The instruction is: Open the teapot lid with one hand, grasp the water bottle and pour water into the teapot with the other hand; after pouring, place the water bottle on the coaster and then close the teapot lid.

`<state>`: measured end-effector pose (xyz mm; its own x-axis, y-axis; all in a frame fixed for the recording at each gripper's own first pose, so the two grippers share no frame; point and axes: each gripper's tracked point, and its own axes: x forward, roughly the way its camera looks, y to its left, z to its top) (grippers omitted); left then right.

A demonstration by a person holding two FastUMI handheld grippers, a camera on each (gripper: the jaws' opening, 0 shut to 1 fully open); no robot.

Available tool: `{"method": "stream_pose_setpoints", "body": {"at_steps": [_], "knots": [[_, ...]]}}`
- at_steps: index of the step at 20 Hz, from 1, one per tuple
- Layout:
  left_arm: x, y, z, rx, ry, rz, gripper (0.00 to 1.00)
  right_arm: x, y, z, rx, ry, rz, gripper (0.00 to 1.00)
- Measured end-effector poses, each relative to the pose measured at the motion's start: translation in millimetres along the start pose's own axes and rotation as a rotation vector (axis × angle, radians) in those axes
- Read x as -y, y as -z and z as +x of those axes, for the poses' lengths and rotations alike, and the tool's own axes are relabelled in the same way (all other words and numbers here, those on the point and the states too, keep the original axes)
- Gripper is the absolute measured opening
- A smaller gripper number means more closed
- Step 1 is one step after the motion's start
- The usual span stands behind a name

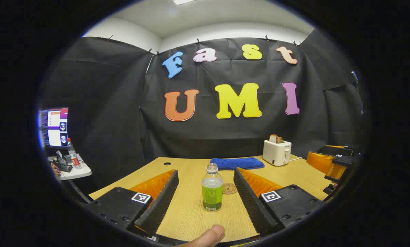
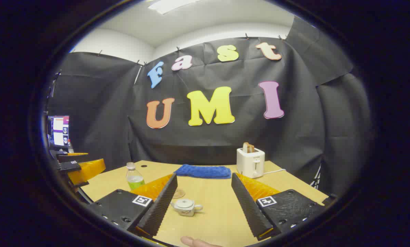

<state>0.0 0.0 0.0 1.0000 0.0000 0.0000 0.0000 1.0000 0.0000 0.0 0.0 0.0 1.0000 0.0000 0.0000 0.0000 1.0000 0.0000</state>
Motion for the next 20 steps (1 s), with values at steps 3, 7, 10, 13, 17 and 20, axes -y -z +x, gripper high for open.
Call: {"method": "stream_pose_setpoints", "body": {"at_steps": [3, 7, 10, 13, 17, 20], "knots": [[2, 0, 0, -0.002, 0.003, 0.016, 1.00, 4, 0, 0, 0.002, 0.025, -0.019, 0.92], [7, -1, 1, 0.005, 0.019, 0.020, 1.00, 2, 3, 1, -0.007, 0.015, -0.017, 0.96], [4, 4, 4, -0.010, 0.004, 0.022, 1.00, 2, 7, 5, -0.017, 0.016, -0.029, 0.96], [2, 7, 5, -0.019, -0.002, 0.025, 1.00, 2, 11, 8, -0.027, 0.014, -0.028, 0.96], [0, 8, 7, -0.024, -0.003, 0.020, 1.00, 4, 14, 10, -0.031, 0.019, -0.030, 0.92], [-5, 9, 8, -0.027, -0.009, 0.015, 1.00, 7, 18, 14, -0.041, 0.025, -0.023, 0.96]]}}
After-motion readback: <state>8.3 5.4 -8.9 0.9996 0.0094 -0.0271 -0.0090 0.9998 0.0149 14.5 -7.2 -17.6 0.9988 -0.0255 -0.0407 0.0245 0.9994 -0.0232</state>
